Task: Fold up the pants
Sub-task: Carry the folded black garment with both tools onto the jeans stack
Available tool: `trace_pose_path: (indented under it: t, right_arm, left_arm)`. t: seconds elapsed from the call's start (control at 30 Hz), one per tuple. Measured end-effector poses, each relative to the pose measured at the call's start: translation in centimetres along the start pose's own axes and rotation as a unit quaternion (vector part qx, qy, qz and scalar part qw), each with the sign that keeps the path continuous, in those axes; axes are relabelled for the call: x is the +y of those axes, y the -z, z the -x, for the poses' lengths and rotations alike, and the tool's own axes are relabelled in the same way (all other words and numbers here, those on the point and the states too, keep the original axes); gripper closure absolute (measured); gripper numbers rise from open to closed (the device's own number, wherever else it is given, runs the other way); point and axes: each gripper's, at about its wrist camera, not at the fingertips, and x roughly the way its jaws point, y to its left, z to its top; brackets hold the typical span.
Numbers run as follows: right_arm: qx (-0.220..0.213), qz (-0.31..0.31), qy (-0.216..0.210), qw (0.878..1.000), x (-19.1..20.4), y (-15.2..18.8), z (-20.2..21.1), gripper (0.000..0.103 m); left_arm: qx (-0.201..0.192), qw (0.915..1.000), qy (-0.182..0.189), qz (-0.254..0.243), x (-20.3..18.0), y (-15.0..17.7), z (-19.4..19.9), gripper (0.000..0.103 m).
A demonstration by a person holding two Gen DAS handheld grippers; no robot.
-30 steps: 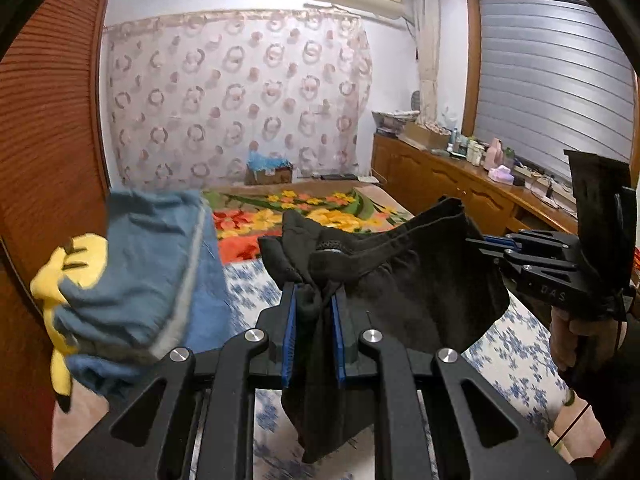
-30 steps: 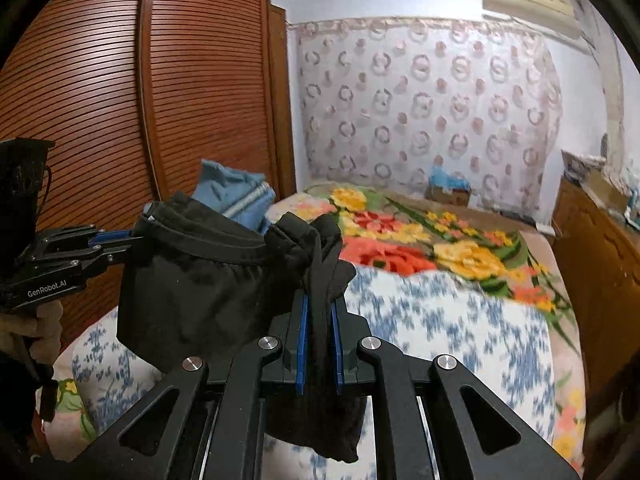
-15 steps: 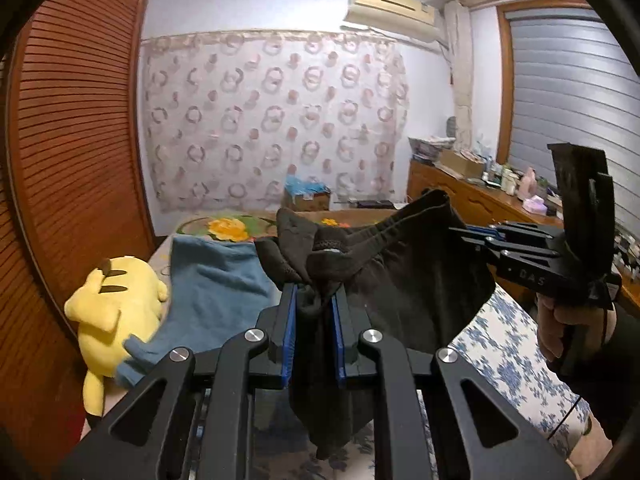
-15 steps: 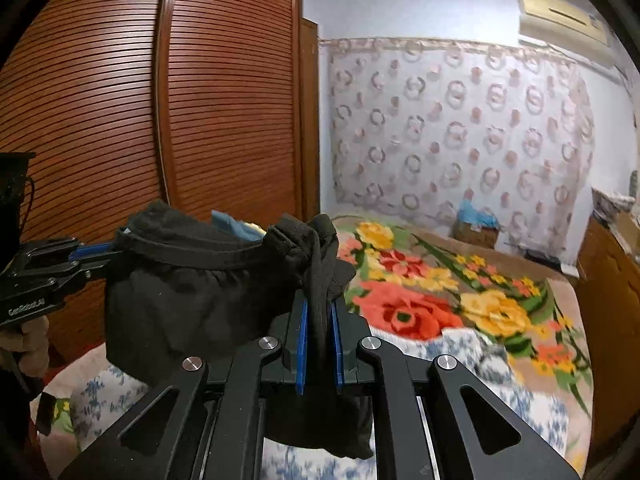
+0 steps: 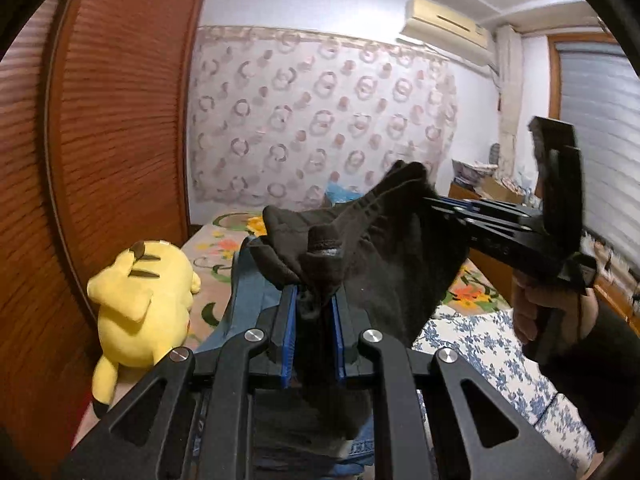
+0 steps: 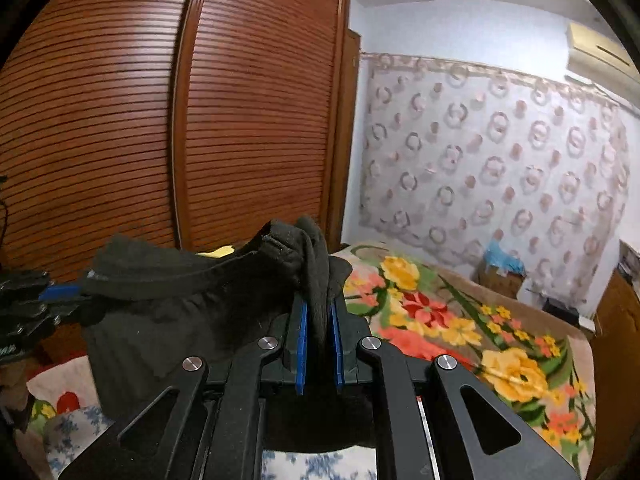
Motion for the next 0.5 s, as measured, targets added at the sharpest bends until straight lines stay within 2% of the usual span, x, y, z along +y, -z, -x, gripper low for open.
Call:
trace_pose_path:
  t: [0.17,0.3,0.5]
  right_arm:
    - [0.006,0.017,-0.027,0.999,-0.1,0.0,-3.1,0.093]
    - [0.013,0.026,-0.05,0.998,0.0,-0.4,-5.6,0.093]
    - [0.039,0.028,-0.089,0.995,0.0,0.2,-8.9,0.093]
  left_arm:
    - [-0.006,0.9993,-0.011,0.035,1.2,0.9,0.3,0.086]
    - [0.009,0.9983,-0.041,0.04,1.9,1.5,-0.2,0.086]
    - [0.035,0.9955,-0.065,0.059,3.3,3.5,-0.8,0.086]
